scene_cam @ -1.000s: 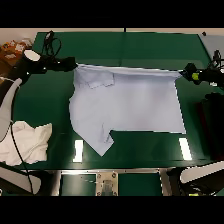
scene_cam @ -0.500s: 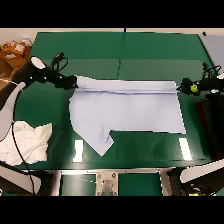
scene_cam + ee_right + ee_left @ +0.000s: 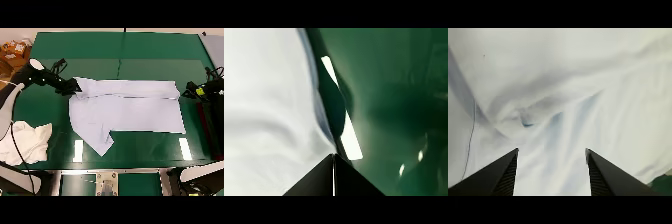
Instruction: Fold the shirts.
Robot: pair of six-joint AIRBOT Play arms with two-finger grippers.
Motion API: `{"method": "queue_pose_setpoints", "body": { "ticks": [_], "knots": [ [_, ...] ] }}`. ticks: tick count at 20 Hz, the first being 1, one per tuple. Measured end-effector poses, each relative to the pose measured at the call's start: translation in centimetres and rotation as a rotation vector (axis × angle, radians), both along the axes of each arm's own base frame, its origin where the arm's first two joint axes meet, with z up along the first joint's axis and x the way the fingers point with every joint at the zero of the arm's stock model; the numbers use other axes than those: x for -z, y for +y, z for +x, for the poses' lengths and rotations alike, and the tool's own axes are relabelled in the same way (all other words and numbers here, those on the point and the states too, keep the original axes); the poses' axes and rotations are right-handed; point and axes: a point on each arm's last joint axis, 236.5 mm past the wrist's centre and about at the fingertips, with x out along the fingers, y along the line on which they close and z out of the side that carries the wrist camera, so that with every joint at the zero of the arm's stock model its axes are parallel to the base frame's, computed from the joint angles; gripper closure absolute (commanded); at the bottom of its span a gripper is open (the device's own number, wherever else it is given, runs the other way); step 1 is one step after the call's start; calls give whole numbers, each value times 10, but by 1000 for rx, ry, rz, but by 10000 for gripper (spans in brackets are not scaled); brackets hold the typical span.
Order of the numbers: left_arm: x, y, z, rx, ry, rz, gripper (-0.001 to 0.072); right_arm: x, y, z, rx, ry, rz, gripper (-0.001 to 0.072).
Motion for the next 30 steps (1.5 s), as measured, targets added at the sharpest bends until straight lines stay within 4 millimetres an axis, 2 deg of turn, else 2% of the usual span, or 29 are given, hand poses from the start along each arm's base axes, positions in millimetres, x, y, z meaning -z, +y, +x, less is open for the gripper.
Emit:
{"method": "queue_pose_setpoints", "body": {
  "ticks": [1, 2, 3, 4, 6, 9, 10, 12, 13, 14, 15, 17, 19, 21, 23, 26, 27, 28, 29, 30],
  "knots": [
    [-5, 2, -9, 11, 39, -11, 491, -7, -4, -10, 10, 24, -4, 698],
    [-9, 4, -16, 25, 67, -17, 528, -15, -7, -19, 23, 38, -8, 698],
    [-13, 6, -25, 40, 93, -16, 532, -22, -9, -28, 37, 49, -12, 698],
    [-16, 8, -34, 52, 117, -11, 675, -29, -8, -39, 46, 61, -15, 698],
    [-22, 11, -55, 73, 146, 4, 678, -43, -2, -62, 70, 67, -16, 699],
    [-27, 15, -98, 72, 165, 39, 679, -53, 8, -107, 171, 70, -21, 696],
    [-27, 15, -113, 64, 163, 50, 679, -53, 12, -123, 215, 68, -20, 636],
    [-23, 15, -145, 25, 144, 77, 676, -45, 22, -158, 301, 79, -15, 306],
    [-18, 14, -160, 6, 131, 91, 537, -38, 29, -172, 332, 89, -7, 198],
    [-12, 10, -175, -7, 128, 98, 248, -30, 38, -187, 356, 108, 5, 198],
    [-4, 6, -192, -17, 133, 106, 210, -22, 45, -198, 373, 121, 16, 199],
    [17, -3, -218, -32, 145, 122, 210, -3, 62, -213, 409, 147, 57, 199],
    [37, -17, -239, -39, 155, 123, 210, 12, 75, -217, 452, 138, 104, 199],
    [54, -32, -251, -64, 146, 111, 210, 25, 86, -214, 506, 111, 157, 199],
    [65, -46, -259, -97, 140, 88, 210, 36, 92, -210, 549, 93, 193, 199],
    [70, -65, -251, -179, 100, 34, 215, 47, 98, -203, 601, 86, 240, 205],
    [72, -69, -246, -206, 83, 21, 424, 50, 99, -200, 612, 79, 250, 219],
    [74, -70, -241, -225, 59, 21, 675, 53, 100, -196, 616, 73, 256, 286],
    [76, -70, -238, -240, 47, 20, 678, 55, 102, -192, 622, 63, 265, 431],
    [76, -72, -234, -245, 28, 17, 678, 58, 102, -189, 619, 53, 266, 612]
  ]
}}
